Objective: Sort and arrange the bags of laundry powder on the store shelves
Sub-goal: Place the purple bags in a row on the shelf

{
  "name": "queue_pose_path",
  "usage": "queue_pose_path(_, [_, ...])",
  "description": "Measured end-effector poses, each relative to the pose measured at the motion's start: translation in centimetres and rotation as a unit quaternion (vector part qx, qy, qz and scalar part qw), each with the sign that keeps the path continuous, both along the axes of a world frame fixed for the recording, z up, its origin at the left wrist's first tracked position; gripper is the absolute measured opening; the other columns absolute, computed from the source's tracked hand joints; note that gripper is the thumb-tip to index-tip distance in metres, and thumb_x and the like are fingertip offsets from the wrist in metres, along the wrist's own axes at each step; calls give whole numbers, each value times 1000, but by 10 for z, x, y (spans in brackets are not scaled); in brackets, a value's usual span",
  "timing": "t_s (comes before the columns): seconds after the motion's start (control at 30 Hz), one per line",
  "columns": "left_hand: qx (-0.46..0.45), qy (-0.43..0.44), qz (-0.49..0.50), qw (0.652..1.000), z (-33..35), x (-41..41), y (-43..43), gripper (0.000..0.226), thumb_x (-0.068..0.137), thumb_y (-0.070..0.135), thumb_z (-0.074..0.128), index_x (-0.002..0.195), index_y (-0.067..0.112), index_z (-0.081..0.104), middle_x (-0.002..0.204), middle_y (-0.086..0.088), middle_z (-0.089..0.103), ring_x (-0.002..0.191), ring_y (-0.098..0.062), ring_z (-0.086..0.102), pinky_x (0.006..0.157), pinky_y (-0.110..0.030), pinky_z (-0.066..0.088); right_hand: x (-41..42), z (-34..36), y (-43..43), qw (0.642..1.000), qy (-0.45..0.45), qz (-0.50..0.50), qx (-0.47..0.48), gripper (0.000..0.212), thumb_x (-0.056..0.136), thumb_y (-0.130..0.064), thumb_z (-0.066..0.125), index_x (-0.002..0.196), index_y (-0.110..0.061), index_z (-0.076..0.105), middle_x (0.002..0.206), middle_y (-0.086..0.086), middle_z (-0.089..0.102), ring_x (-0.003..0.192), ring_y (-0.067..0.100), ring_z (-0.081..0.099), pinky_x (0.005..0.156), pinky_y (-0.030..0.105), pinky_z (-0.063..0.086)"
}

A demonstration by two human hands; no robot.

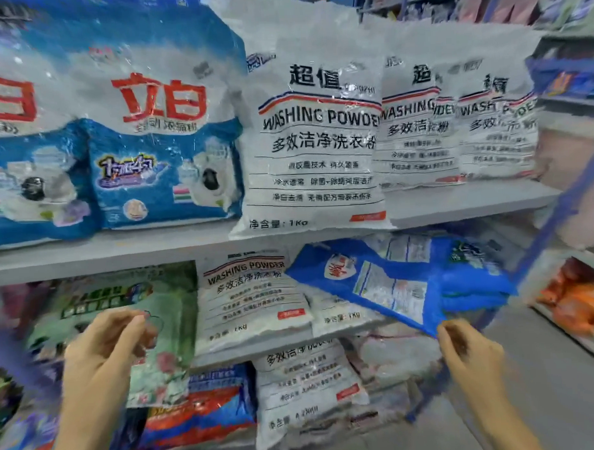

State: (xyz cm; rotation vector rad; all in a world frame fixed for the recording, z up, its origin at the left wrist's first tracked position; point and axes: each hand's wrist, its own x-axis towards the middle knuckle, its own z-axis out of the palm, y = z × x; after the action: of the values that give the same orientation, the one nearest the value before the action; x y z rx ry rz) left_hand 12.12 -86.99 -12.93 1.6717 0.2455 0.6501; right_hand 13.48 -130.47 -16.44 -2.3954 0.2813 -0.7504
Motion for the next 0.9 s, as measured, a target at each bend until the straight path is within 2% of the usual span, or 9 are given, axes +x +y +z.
queue_pose_path(0.13, [23, -8, -9, 1000, -6, 4, -46, 19, 93, 4, 54, 80, 15, 62, 66, 4, 69, 53, -2, 59, 50, -11, 46, 49, -16, -21, 994, 47, 30, -93, 7, 81, -11, 71, 86, -11, 67, 75, 6, 67, 73, 31, 65, 59, 34, 44])
queue_pose_path(0.33, [60, 7, -41, 997, -3, 35, -94, 18, 93, 8, 54, 78, 15, 64, 69, 0, 68, 57, -3, 59, 52, -9, 47, 126, -48, -20, 957, 142, 144, -210, 37, 85, -25, 66, 117, -6, 61, 114, 14, 64, 101, 33, 60, 77, 39, 49])
queue_pose_path(0.43, [60, 16, -62, 996, -5, 57, -113, 16, 92, 9, 54, 80, 13, 64, 72, -5, 67, 61, -12, 60, 56, -13, 48, 152, -69, -11, 938, 156, 186, -250, 55, 87, -38, 61, 134, -14, 46, 138, 12, 46, 120, 30, 47, 94, 38, 42])
queue_pose_path(0.5, [60, 19, -71, 996, -6, 69, -121, 15, 92, 10, 54, 81, 11, 64, 72, -7, 66, 63, -19, 59, 57, -18, 48, 166, -80, -6, 921, 181, 196, -284, 69, 87, -49, 55, 144, -20, 29, 151, 10, 28, 135, 27, 30, 109, 39, 27])
queue_pose_path(0.57, [61, 20, -70, 995, -12, 82, -131, 16, 92, 11, 54, 80, 11, 64, 72, -7, 67, 63, -20, 59, 58, -20, 48, 181, -89, -5, 905, 195, 201, -319, 81, 85, -60, 50, 149, -24, 17, 155, 11, 16, 142, 28, 19, 114, 43, 20])
queue_pose_path(0.63, [65, 20, -60, 996, -17, 93, -140, 16, 92, 10, 55, 80, 12, 65, 73, -8, 68, 63, -21, 60, 57, -19, 49, 193, -94, -6, 897, 202, 197, -340, 89, 80, -66, 51, 150, -24, 16, 156, 15, 16, 142, 32, 19, 111, 48, 24])
queue_pose_path(0.7, [67, 27, -55, 996, -22, 101, -146, 16, 92, 5, 56, 80, 11, 65, 73, -10, 67, 61, -22, 60, 56, -19, 48, 199, -95, -6, 900, 191, 190, -343, 94, 69, -67, 64, 144, -18, 36, 147, 21, 35, 133, 37, 37, 99, 51, 39])
queue_pose_path(0.8, [81, 49, -61, 994, -28, 109, -154, 18, 91, 2, 55, 79, 11, 65, 71, -8, 67, 57, -13, 58, 53, -15, 46, 205, -95, -3, 900, 143, 196, -363, 87, 51, -61, 81, 120, -11, 63, 121, 23, 61, 106, 38, 63, 68, 48, 55])
queue_pose_path(0.9, [59, 57, -49, 995, -35, 114, -169, 17, 91, 1, 56, 79, 10, 65, 69, -7, 67, 56, -9, 58, 53, -15, 46, 220, -88, -9, 891, 74, 202, -401, 68, 40, -41, 93, 96, -10, 72, 91, 16, 70, 72, 29, 70, 44, 34, 53])
